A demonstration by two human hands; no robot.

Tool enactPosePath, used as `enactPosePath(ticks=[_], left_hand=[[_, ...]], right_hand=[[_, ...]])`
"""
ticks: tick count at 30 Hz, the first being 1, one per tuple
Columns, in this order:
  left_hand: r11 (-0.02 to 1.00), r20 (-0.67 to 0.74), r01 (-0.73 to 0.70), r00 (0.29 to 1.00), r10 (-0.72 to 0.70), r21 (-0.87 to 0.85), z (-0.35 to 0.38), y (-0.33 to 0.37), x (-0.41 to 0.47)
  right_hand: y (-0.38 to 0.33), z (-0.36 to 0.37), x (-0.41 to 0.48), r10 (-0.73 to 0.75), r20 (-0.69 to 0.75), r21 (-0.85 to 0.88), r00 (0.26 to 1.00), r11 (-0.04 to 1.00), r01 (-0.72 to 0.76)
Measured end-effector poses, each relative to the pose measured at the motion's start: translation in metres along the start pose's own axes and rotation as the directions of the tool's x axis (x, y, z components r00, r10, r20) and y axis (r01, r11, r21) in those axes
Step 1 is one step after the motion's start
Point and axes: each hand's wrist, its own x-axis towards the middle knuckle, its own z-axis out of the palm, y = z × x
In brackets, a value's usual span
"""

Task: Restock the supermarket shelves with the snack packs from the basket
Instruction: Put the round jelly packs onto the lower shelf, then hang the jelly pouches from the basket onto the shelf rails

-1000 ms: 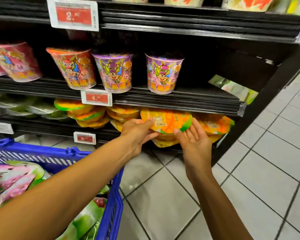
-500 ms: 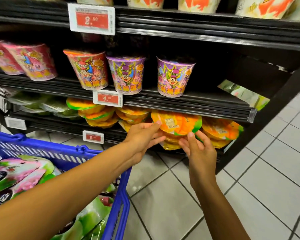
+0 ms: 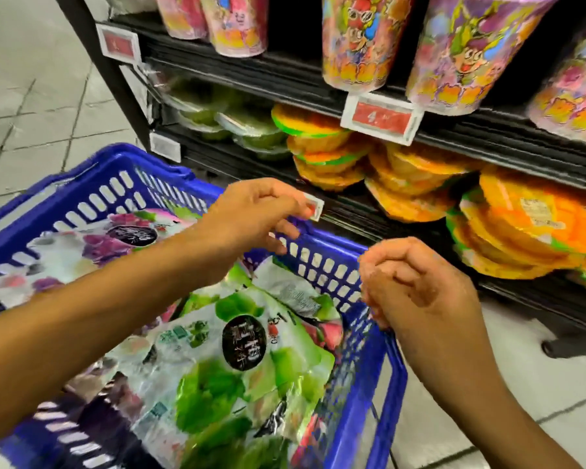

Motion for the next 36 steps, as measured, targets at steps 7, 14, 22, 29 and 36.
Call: enactPosePath(ticks=[7, 14, 22, 29, 36], left_hand=[[0.977, -0.155, 0.115, 0.984, -0.088, 0.178, -0.091, -0.011, -0.013], [0.828, -0.156, 0.265, 0.964, -0.215, 0.495, -0.149, 0.027, -0.072], [0.685, -0.278, 0.676, 0.737, -0.616, 0.272, -0.194, 0.025, -0.119], [0.702, -0.28, 0.692, 0.717, -0.638, 0.172, -0.219, 0.009, -0.124], [0.786, -0.148, 0.326, 0.945, -0.293, 0.525, -0.259, 0.006, -0.074]], right_hand=[[-0.019, 0.027, 0.007, 0.343, 0.364, -0.245, 0.866, 0.932, -0.266], [-0.078, 0.06, -0.02, 0.653, 0.141, -0.21, 0.744, 0.754, -0.622], [-0.087, 0.122, -0.059, 0.941, -0.209, 0.125, 0.267, 0.297, -0.947], [-0.072, 0.163, -0.061, 0.94, -0.342, 0.296, 0.017, 0.125, -0.947], [-0.059, 0.2, -0.02, 0.927, -0.373, 0.246, -0.037, 0.061, -0.967]])
